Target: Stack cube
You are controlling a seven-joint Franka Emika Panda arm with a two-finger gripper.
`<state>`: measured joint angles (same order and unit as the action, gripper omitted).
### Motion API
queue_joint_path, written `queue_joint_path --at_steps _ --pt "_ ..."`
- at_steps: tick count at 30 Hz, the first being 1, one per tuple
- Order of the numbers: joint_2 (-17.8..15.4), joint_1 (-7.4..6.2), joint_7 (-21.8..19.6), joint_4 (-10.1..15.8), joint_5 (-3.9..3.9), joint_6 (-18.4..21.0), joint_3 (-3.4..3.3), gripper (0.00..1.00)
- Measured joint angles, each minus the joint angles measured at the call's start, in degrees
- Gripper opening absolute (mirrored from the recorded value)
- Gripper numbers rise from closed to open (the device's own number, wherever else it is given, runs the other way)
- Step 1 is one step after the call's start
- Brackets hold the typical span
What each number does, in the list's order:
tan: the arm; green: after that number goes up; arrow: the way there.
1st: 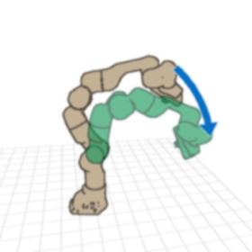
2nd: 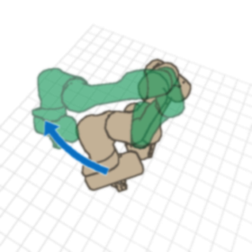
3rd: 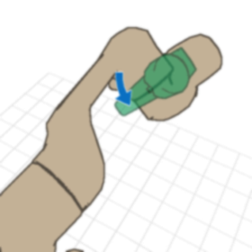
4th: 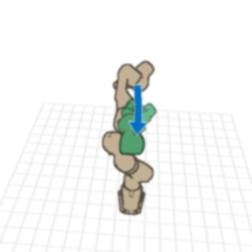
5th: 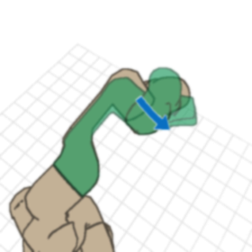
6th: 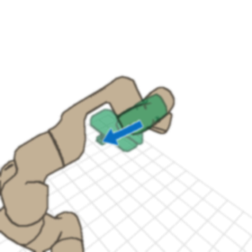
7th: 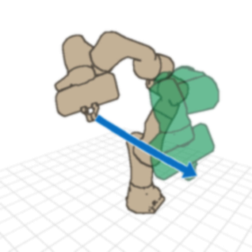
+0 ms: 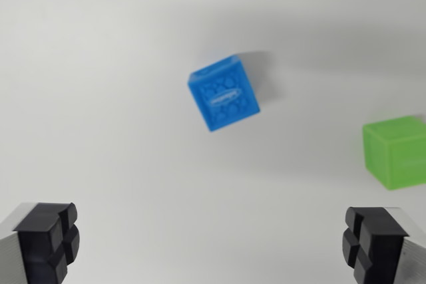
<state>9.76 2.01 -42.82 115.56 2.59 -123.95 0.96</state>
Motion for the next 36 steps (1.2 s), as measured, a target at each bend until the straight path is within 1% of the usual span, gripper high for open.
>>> queue_joint_path --at_steps 13,21,29,36 --pt "2.4 0.54 5.4 2.9 -0.14 -5.5 0.00 1.00" --pt "4.6 1.01 9.6 4.7 -0.34 -9.7 0.03 1.00" --pt "7.5 1.53 14.5 6.2 -0.60 -14.4 0.11 1.00" --pt "10.4 2.22 18.8 7.1 -0.78 -18.4 0.38 1.00"
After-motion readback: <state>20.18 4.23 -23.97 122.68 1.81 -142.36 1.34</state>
